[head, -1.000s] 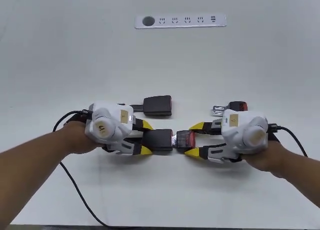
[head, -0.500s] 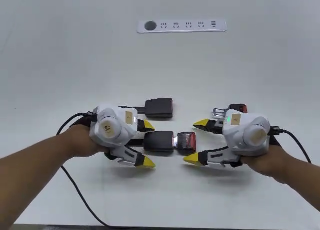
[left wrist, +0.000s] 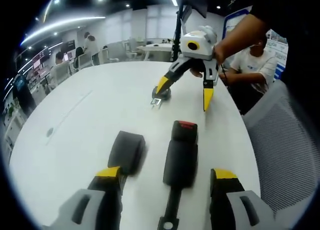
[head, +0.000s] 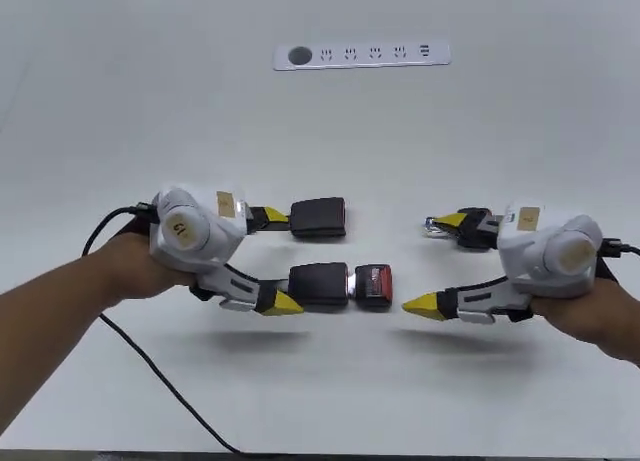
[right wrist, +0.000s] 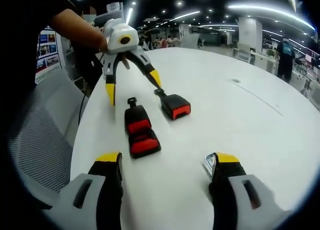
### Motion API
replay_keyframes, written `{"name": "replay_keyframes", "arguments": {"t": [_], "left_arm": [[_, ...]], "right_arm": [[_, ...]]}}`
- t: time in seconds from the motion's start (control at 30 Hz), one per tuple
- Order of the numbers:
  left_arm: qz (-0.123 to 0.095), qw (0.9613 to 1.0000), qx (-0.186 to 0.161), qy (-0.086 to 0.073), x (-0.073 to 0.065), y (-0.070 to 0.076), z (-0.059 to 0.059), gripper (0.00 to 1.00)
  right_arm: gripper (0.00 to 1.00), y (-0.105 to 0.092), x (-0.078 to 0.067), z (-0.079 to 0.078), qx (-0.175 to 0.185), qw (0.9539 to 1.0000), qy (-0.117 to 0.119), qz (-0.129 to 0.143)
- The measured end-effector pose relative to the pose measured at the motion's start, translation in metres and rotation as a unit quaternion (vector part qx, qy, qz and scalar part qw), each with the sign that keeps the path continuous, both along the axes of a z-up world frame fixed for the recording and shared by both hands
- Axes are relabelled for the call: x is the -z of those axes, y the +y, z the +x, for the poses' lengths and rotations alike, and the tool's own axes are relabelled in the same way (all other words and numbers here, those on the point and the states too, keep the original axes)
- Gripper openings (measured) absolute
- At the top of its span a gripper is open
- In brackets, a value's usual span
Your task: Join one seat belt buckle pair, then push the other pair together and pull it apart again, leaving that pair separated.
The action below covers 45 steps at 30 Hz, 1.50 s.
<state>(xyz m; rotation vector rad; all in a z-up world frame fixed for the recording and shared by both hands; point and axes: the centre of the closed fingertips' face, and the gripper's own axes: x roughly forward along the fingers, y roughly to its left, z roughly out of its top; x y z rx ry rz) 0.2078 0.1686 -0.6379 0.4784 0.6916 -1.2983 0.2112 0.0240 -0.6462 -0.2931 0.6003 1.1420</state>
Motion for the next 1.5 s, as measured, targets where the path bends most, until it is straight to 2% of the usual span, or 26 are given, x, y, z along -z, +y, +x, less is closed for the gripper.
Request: {"name": "replay_keyframes", "arguments": {"t": [0.33, 0.5, 0.57, 0.7, 0.9, 1.13, 1.27, 1.33, 1.43, 1.5], "left_arm": [[-0.005, 0.9997, -0.019, -0.014, -0.011, -0.001, 0.029, 0.76], [-0.004, 0.9996, -0.023, -0.018, -0.008, 0.0, 0.041, 0.76], [-0.004, 0.9996, -0.024, -0.016, -0.006, 0.0, 0.044, 0.76], [0.003, 0.9997, -0.02, -0.01, 0.002, 0.002, 0.05, 0.76], [0.008, 0.9998, -0.016, -0.006, 0.013, 0.0, 0.058, 0.75], [0.013, 0.9999, -0.007, 0.001, 0.025, -0.003, 0.064, 0.72], [0.018, 0.9998, 0.004, 0.001, 0.032, -0.004, 0.063, 0.67], [0.037, 0.9991, 0.011, -0.016, 0.038, -0.001, 0.068, 0.63], [0.029, 0.9995, 0.009, -0.006, 0.04, -0.004, 0.069, 0.6], [0.035, 0.9992, 0.015, -0.009, 0.044, -0.004, 0.07, 0.59]], "right_arm": [[0.75, -0.031, -0.005, 0.025, 0.024, 0.9996, -0.006, -0.015], [0.76, -0.044, -0.005, 0.038, 0.027, 0.9993, -0.004, -0.024], [0.75, -0.054, -0.001, 0.047, 0.022, 0.9993, -0.005, -0.03], [0.72, -0.062, 0.008, 0.054, 0.015, 0.9991, 0.001, -0.039], [0.7, -0.07, 0.016, 0.059, 0.006, 0.9987, 0.009, -0.049], [0.65, -0.072, 0.025, 0.056, -0.01, 0.9977, 0.018, -0.065], [0.6, -0.074, 0.03, 0.056, -0.021, 0.9969, 0.024, -0.072], [0.56, -0.074, 0.032, 0.055, -0.025, 0.9964, 0.029, -0.075], [0.55, -0.075, 0.035, 0.054, -0.034, 0.9956, 0.03, -0.083], [0.52, -0.076, 0.039, 0.054, -0.041, 0.9949, 0.032, -0.087]]}}
